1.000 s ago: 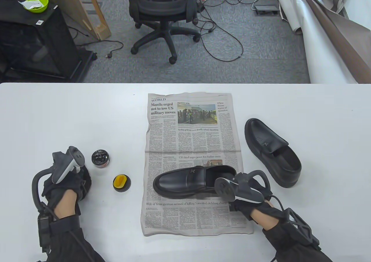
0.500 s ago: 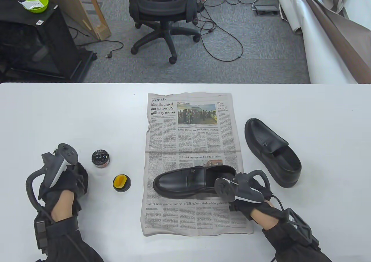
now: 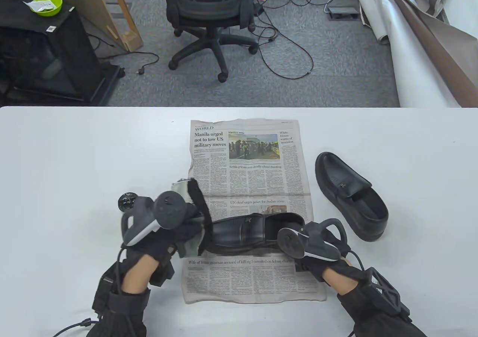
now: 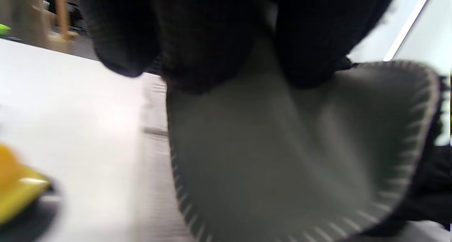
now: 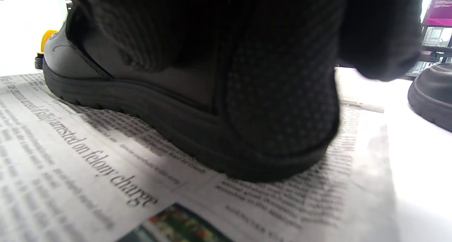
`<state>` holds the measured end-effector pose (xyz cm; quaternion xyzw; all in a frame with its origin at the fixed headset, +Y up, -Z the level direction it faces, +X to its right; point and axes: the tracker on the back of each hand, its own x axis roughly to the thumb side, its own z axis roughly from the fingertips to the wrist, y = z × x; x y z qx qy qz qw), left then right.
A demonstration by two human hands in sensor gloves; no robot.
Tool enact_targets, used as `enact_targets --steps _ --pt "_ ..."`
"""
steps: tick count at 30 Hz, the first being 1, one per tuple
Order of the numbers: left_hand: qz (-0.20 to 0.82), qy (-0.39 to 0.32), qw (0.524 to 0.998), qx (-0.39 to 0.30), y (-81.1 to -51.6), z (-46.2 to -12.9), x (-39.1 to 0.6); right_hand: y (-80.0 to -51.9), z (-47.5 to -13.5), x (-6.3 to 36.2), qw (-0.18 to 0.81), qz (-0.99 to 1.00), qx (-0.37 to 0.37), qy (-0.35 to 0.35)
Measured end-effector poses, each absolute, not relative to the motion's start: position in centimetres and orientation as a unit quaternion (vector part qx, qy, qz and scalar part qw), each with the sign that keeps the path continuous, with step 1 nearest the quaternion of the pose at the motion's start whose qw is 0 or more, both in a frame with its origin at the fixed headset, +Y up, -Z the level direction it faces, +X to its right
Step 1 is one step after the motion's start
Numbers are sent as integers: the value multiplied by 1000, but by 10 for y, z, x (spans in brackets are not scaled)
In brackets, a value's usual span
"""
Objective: Dip and apply built-in sponge shoe polish on shoes
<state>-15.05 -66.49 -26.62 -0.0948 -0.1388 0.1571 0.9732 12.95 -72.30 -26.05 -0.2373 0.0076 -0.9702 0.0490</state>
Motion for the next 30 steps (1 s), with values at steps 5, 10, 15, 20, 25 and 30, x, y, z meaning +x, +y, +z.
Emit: enact_targets --steps 5,10,15,20,25,30 --pt "151 -191 968 -61 -685 -259 -102 -724 -261 130 42 -970 -240 9" --pt "129 -210 969 -16 -697 -253 -72 -724 -260 130 44 -969 -240 18" --pt "63 -185 981 1 -707 -248 -53 -724 -259 129 45 -969 -242 20" --pt "59 -163 984 -28 -709 -253 -62 -724 -259 129 47 -969 -242 22" --pt "38 -148 985 -85 -711 -263 -82 -724 -259 129 47 -969 -241 19" --pt "21 -140 982 -129 -712 -271 -108 -724 -259 129 45 -970 -240 17"
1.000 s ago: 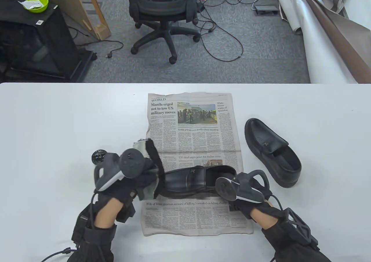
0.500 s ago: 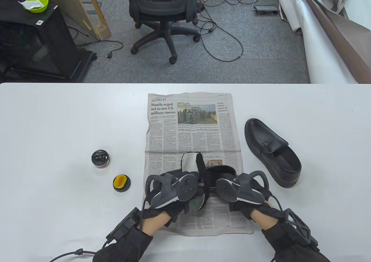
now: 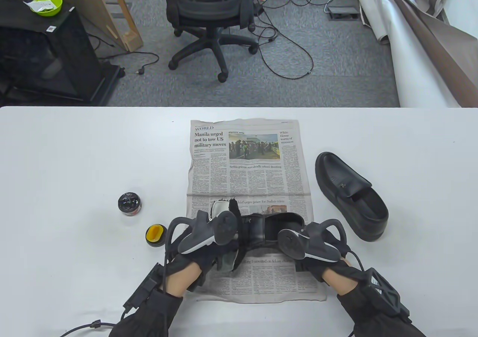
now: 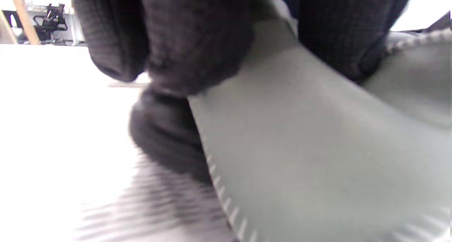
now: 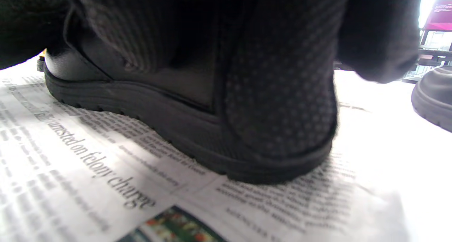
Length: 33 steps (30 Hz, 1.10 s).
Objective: Dip and apply built-in sponge shoe polish on shoes
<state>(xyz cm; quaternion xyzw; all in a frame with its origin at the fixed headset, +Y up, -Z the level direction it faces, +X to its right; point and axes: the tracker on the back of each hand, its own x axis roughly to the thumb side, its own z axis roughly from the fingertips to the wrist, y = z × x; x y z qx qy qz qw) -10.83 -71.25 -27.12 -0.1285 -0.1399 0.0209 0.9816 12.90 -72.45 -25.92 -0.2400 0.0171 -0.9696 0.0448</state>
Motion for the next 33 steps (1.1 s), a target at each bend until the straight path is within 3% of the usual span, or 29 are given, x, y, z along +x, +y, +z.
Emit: enact_targets --steps 10,14,20,24,33 --pt "2 -123 985 -122 -703 -279 -130 -724 -260 129 45 -970 -240 18" --pt "135 -158 973 -99 -696 -277 -89 -725 -260 129 41 -969 -242 13" --pt "77 -178 975 -106 -698 -288 -42 -725 -261 130 37 -970 -242 11" --pt "93 -170 972 -134 -703 -289 -50 -725 -261 129 40 -969 -241 13" --pt "26 -107 977 -180 -712 -295 -94 -725 -261 129 43 -971 -234 12"
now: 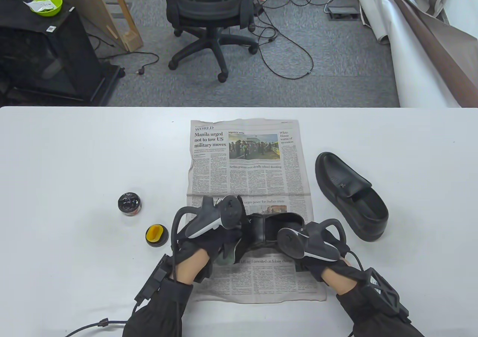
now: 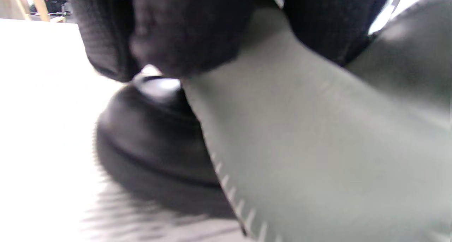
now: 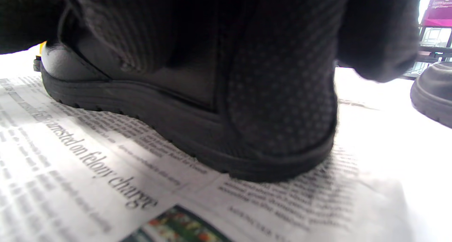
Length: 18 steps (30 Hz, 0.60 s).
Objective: Dip and apply built-in sponge shoe polish on shoes
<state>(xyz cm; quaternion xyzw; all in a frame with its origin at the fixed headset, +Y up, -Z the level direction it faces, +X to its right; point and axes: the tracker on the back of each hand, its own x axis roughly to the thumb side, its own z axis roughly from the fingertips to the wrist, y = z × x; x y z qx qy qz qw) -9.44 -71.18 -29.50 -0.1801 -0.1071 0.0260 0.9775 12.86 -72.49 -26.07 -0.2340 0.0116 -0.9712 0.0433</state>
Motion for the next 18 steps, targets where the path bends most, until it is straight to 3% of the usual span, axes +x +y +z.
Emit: enact_targets --steps 11,13,16,18 --pt "-78 -11 976 -203 -701 -306 -121 -725 -261 128 44 -970 -238 10" --pt "-44 -37 982 -178 -695 -307 -112 -725 -262 128 43 -970 -239 7" --pt "78 -139 972 -171 -689 -307 -82 -725 -262 129 40 -970 -241 4" --pt "114 -159 965 -173 -688 -309 -65 -725 -263 129 38 -970 -241 2"
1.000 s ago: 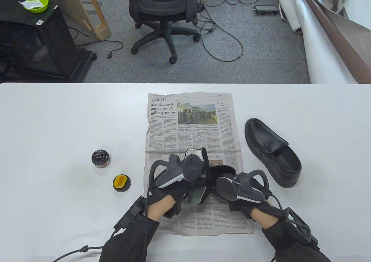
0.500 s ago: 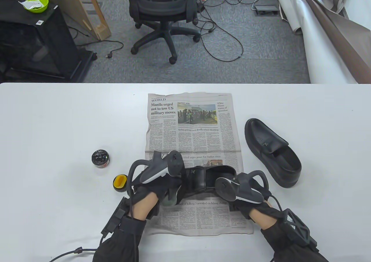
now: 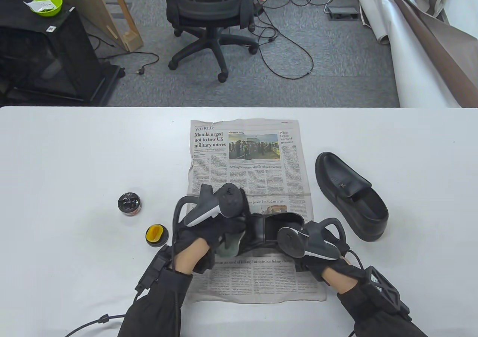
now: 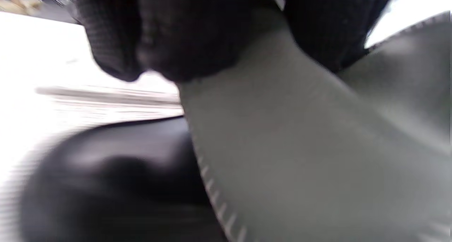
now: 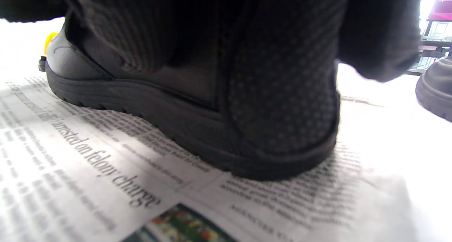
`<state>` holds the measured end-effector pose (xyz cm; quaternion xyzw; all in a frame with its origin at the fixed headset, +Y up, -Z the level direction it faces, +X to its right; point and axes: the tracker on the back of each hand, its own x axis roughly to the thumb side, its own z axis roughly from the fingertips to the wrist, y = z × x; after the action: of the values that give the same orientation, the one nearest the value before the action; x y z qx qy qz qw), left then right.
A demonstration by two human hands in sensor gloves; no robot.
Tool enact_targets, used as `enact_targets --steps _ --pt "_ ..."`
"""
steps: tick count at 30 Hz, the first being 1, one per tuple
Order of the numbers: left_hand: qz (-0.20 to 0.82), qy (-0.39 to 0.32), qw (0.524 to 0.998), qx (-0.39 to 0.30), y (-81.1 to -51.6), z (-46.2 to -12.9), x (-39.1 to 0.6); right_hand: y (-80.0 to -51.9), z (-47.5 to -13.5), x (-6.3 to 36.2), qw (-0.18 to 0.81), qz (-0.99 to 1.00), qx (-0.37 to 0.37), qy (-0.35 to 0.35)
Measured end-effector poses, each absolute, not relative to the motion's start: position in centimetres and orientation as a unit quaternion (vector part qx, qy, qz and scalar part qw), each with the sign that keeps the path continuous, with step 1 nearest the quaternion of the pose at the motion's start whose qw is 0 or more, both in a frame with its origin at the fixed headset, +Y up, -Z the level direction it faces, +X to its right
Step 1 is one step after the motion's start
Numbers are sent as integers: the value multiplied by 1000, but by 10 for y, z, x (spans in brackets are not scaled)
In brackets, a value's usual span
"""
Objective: Dip and apply built-in sponge shoe polish on shoes
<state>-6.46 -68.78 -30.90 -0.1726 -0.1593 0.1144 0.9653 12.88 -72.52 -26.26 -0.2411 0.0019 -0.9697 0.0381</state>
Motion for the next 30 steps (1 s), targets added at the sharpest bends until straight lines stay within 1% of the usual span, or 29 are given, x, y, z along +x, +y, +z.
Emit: enact_targets --steps 1,4,5,6,7,11,16,20,23,25,27,28,30 --pt "114 -173 962 -176 -689 -312 -51 -725 -263 129 38 -970 -241 2" --pt "43 -155 970 -182 -697 -317 -36 -725 -262 129 39 -970 -239 3" --pt "40 -153 970 -183 -699 -319 -36 -725 -262 129 39 -970 -239 3" --pt "62 -143 969 -194 -700 -320 -38 -725 -262 129 39 -970 -239 3" --pt "69 -130 968 -204 -700 -321 -40 -725 -262 129 39 -970 -238 4" --pt "6 -100 974 -204 -703 -323 -50 -725 -262 128 39 -971 -236 3" --pt "-7 -51 972 -231 -713 -327 -83 -725 -262 128 40 -971 -235 2" --pt "-21 -29 967 -253 -715 -332 -105 -725 -262 128 40 -971 -236 2" --pt "-63 -11 961 -270 -713 -334 -116 -725 -262 128 40 -971 -237 1" --pt "-89 1 961 -263 -707 -334 -120 -725 -262 128 40 -971 -237 1" --pt "-115 2 965 -234 -700 -333 -118 -725 -263 128 39 -971 -237 -1" --pt "-102 -18 971 -218 -695 -333 -115 -725 -263 128 38 -971 -238 -2" --pt "-10 -60 974 -216 -693 -334 -105 -725 -263 129 35 -971 -238 -5"
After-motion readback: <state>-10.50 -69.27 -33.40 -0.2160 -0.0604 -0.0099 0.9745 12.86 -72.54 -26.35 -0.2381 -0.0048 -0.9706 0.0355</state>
